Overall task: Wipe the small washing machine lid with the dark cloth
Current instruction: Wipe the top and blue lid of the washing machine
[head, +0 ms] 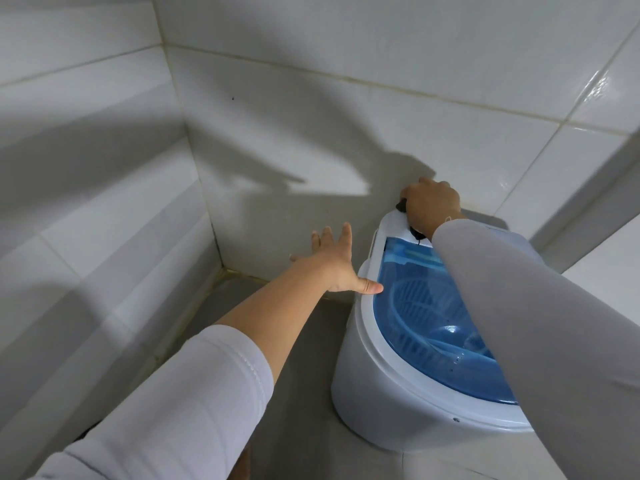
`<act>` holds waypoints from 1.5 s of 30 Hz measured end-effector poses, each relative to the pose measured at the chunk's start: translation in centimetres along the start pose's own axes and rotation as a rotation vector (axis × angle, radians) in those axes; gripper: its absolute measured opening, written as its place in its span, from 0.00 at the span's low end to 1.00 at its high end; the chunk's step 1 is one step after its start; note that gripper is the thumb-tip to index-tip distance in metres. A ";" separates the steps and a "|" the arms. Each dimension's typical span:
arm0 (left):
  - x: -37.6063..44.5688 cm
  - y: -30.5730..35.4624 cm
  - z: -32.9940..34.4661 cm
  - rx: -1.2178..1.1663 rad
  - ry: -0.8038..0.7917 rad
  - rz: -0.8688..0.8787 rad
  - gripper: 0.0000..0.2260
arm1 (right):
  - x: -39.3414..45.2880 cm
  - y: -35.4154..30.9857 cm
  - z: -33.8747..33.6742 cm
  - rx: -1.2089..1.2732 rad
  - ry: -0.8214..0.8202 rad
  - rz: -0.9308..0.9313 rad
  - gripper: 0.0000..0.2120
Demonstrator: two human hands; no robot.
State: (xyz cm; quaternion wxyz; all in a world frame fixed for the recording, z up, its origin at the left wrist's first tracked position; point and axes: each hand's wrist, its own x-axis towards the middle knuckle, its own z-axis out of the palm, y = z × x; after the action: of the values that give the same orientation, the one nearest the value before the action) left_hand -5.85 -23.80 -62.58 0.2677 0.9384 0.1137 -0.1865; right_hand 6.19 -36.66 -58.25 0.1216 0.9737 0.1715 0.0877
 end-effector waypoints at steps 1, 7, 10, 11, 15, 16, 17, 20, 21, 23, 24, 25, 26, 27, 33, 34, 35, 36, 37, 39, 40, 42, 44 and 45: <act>0.0 -0.1 0.1 -0.004 0.003 0.005 0.58 | 0.0 0.7 -0.2 0.038 -0.007 -0.001 0.15; 0.6 -0.1 -0.9 0.092 0.012 0.039 0.61 | -0.8 6.1 -3.2 0.316 -0.008 0.095 0.20; 1.3 0.8 -1.7 0.068 0.001 0.050 0.59 | -0.9 7.9 -4.4 0.403 0.003 0.156 0.23; 1.6 1.2 -2.0 0.061 0.015 0.055 0.58 | -0.9 8.2 -4.5 0.415 -0.003 0.170 0.23; 3.6 2.5 -2.6 0.059 0.118 0.066 0.53 | -1.1 8.5 -3.5 0.416 -0.064 0.199 0.23; 4.2 2.7 -2.5 0.059 0.133 0.060 0.52 | -1.1 8.3 -3.1 0.415 -0.077 0.197 0.23; 4.7 2.9 -2.4 0.062 0.140 0.056 0.52 | -1.1 8.0 -2.7 0.416 -0.087 0.193 0.23; 5.3 3.4 -2.2 0.121 0.137 0.074 0.52 | -0.8 7.4 -1.9 0.432 -0.106 0.179 0.22; 5.2 3.6 -2.3 0.143 0.139 0.080 0.51 | -0.7 7.2 -1.6 0.433 -0.114 0.174 0.22; 4.6 3.8 -2.4 0.168 0.145 0.079 0.50 | -0.5 6.8 -1.2 0.421 -0.131 0.161 0.22; 4.4 3.9 -2.3 0.170 0.149 0.080 0.49 | -0.4 6.6 -1.1 0.409 -0.139 0.154 0.22; 4.2 3.9 -2.3 0.170 0.154 0.082 0.48 | -0.4 6.3 -1.0 0.390 -0.146 0.144 0.22; 4.2 3.8 -2.2 0.171 0.157 0.084 0.48 | -0.4 6.0 -1.0 0.365 -0.148 0.128 0.21; 4.1 3.8 -2.2 0.172 0.159 0.085 0.48 | -0.4 5.7 -1.0 0.341 -0.145 0.115 0.20; 4.1 3.7 -2.2 0.186 0.160 0.096 0.47 | -0.9 5.0 -1.3 0.261 -0.123 0.079 0.16; 4.2 3.7 -2.2 0.188 0.160 0.096 0.47 | -1.0 4.9 -1.4 0.251 -0.119 0.068 0.16; 4.2 3.7 -2.2 0.188 0.159 0.095 0.47 | -1.2 4.9 -1.5 0.245 -0.120 0.058 0.17; 4.2 3.7 -2.2 0.188 0.159 0.092 0.47 | -1.3 4.9 -1.6 0.243 -0.124 0.046 0.17; 4.2 3.7 -2.2 0.188 0.158 0.091 0.47 | -1.4 4.9 -1.7 0.242 -0.129 0.032 0.18; 4.1 3.8 -2.2 0.185 0.161 0.090 0.48 | -1.6 5.0 -1.9 0.246 -0.146 0.004 0.19; 4.1 3.8 -2.1 0.184 0.163 0.089 0.48 | -1.6 5.1 -1.9 0.248 -0.157 -0.009 0.19; 4.1 3.8 -2.1 0.182 0.165 0.084 0.48 | -1.9 5.0 -2.0 0.252 -0.181 -0.044 0.17; 4.0 3.8 -2.2 0.181 0.166 0.078 0.47 | -2.2 4.8 -2.2 0.248 -0.192 -0.080 0.15; 4.0 3.8 -2.1 0.181 0.165 0.076 0.47 | -2.5 4.7 -2.3 0.239 -0.188 -0.097 0.15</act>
State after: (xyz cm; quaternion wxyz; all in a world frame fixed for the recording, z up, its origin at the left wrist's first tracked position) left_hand -0.44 -25.31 -60.80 0.1786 0.9745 0.0825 -0.1077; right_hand 4.85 -41.34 -55.10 0.0242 0.9758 0.2152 -0.0307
